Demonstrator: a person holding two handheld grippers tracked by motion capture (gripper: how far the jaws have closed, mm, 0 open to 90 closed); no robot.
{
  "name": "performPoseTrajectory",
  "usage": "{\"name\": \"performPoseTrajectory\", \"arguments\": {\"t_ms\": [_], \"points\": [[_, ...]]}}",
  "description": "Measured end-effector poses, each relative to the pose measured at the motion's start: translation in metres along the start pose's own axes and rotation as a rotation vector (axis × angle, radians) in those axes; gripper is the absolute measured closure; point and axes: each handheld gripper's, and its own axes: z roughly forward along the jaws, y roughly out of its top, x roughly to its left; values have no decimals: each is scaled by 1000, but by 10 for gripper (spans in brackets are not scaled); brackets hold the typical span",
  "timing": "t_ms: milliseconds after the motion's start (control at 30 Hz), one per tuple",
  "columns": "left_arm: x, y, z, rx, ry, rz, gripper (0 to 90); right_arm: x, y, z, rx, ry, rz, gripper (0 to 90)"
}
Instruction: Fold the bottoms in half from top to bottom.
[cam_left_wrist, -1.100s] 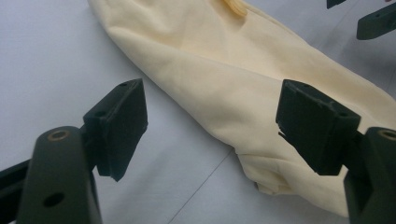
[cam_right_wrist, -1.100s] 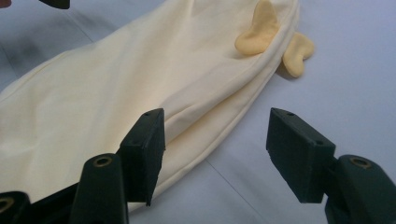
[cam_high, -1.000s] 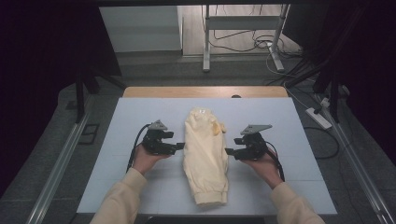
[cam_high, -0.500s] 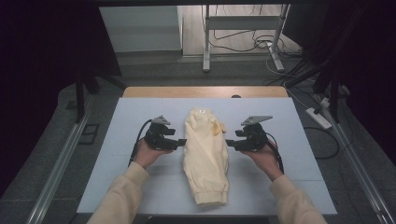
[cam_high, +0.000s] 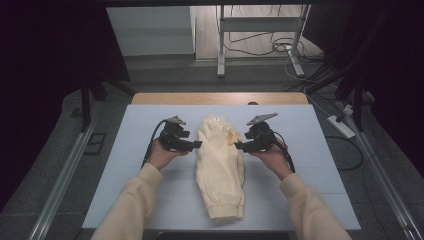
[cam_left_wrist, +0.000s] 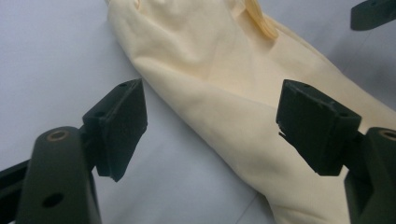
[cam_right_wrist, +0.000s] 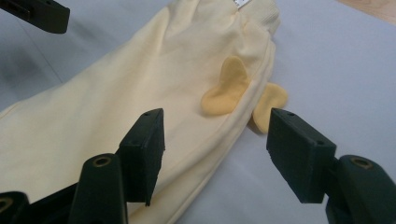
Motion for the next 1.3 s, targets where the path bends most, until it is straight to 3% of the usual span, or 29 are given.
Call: {"name": "performPoseTrajectory", "arguments": {"t_ms": [367, 700, 1033, 1300], "points": [[16, 13, 14, 24, 39, -10, 249, -14, 17, 26, 50, -19, 15, 372], [20, 16, 27, 55, 53, -6, 255, -18, 24, 37, 51, -11, 23, 372], [25, 22, 36, 69, 75, -9, 264, -25, 28, 55, 60, -35, 50, 373], [28, 23, 50, 84, 77, -12, 274, -31, 27, 73, 97, -43, 56, 373]]}}
